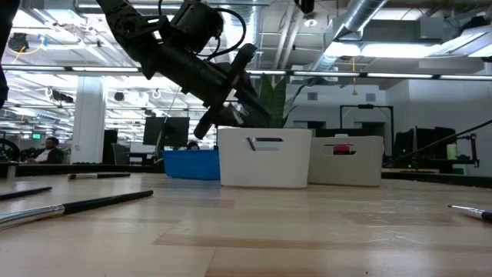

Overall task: Pick & Place Paint Supplies
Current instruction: Put the large black paint brush into the white bin

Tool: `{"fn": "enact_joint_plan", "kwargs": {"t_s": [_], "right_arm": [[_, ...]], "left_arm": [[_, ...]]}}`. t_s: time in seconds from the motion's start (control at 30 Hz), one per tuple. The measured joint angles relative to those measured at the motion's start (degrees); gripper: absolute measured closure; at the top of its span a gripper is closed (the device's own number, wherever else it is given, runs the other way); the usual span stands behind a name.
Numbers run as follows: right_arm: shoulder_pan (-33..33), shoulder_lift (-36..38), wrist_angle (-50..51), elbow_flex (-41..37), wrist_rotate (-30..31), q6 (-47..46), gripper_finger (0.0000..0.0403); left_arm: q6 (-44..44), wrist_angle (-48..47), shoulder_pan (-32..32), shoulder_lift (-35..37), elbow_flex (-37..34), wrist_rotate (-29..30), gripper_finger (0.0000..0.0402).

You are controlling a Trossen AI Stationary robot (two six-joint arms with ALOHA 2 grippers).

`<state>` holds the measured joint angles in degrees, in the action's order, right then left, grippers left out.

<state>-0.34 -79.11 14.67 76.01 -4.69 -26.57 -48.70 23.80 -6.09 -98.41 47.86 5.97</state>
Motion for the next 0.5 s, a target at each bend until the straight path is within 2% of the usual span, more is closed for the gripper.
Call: {"fn": "enact_joint_plan", "kwargs": {"t_s": [0.23,0.5], "right_arm": [[0.0,0.8,-0.3,0.0,0.0,0.1,0.0230],[0.0,0.8,-0.1,0.0,0.0,0.2,0.0230]], "left_arm": [[0.0,4.5,-0.5,0.0,0.0,4.2,0.0229],[0.6,12.7,-2.7,0.9,0.0,5.2,0.0222]]}}
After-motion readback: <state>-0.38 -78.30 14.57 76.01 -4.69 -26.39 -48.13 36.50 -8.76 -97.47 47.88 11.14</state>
